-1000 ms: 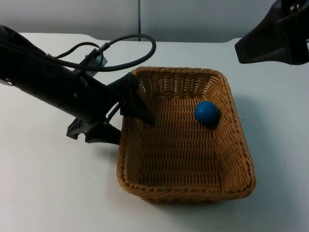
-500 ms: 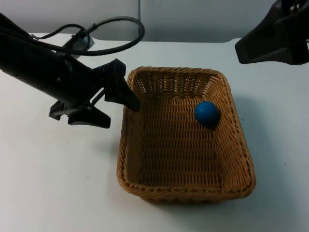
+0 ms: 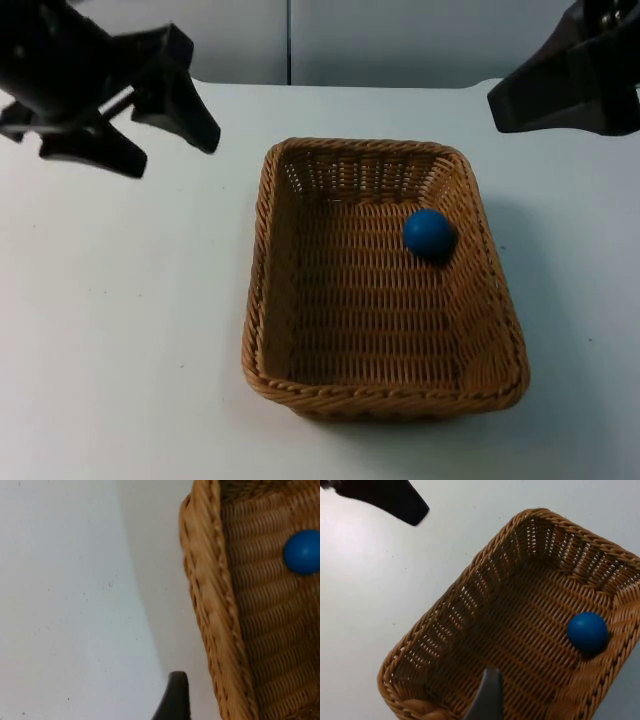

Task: Pick up the basket with the left hand and place the ball into the basket with the right hand.

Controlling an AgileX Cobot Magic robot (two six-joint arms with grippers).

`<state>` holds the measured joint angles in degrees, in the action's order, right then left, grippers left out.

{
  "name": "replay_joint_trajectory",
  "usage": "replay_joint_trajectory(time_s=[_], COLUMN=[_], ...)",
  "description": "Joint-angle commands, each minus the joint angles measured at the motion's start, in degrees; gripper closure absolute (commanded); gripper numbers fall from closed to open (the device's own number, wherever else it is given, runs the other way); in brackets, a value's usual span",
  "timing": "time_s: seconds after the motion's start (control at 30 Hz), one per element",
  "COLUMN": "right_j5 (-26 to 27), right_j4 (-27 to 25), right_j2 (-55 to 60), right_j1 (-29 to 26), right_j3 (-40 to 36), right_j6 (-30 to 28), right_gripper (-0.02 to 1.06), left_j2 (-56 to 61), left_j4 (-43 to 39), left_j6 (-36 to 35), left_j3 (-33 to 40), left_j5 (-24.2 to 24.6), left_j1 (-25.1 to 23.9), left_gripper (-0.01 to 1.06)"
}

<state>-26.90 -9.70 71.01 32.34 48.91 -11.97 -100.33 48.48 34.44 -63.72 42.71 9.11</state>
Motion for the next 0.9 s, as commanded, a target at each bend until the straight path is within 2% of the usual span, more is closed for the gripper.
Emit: replay_joint_trajectory(time_s=[0.0, 0.07, 0.2, 0.23, 0.3, 0.47, 0.57, 0.63, 0.73, 0.77, 0.87], right_j5=[0.18, 0.18, 1.10, 1.10, 1.23, -1.10, -4.42, -4.67, -4.67, -4.67, -5.30], right_j4=[0.51, 0.78, 2.27, 2.27, 2.27, 1.98, 2.13, 2.13, 2.35, 2.35, 2.35], right_j2=[-0.51, -0.84, -5.01, -5.01, -8.18, -13.92, -17.87, -19.29, -25.22, -25.22, -30.84], right_j1=[0.26, 0.26, 0.26, 0.26, 0.26, 0.26, 0.26, 0.26, 0.26, 0.26, 0.26], right_j3=[-0.17, -0.17, -0.17, -0.17, -0.17, -0.17, -0.63, -1.29, -6.41, -6.41, -11.38], right_j6=[0.00, 0.00, -0.41, -0.41, -0.41, -0.41, -0.41, -0.52, -1.31, -1.31, -1.63], right_gripper=[0.29, 0.29, 0.29, 0.29, 0.29, 0.29, 0.29, 0.29, 0.29, 0.29, 0.29], left_j2=[4.47, 7.83, 24.88, 24.88, 32.84, 48.84, 59.73, 63.48, 72.93, 72.93, 81.70], left_j4=[-4.53, -6.45, -9.26, -9.26, -10.22, -14.17, -19.40, -20.83, -25.28, -25.28, -28.96], left_j6=[-2.74, -3.64, -4.87, -4.87, -4.87, -7.50, -12.81, -14.98, -19.74, -19.74, -24.91], left_j3=[1.05, 1.92, 10.40, 10.40, 14.92, 21.13, 24.54, 25.33, 26.94, 26.94, 27.09], left_j5=[1.27, 1.27, -1.29, -1.29, -2.67, -2.82, -1.22, -0.44, 3.06, 3.06, 7.42], left_j1=[-0.16, -0.16, -0.16, -0.16, -0.16, -0.16, -0.16, -0.16, -0.16, -0.16, -0.16], left_gripper=[0.33, 0.33, 0.33, 0.33, 0.33, 0.33, 0.33, 0.33, 0.33, 0.33, 0.33])
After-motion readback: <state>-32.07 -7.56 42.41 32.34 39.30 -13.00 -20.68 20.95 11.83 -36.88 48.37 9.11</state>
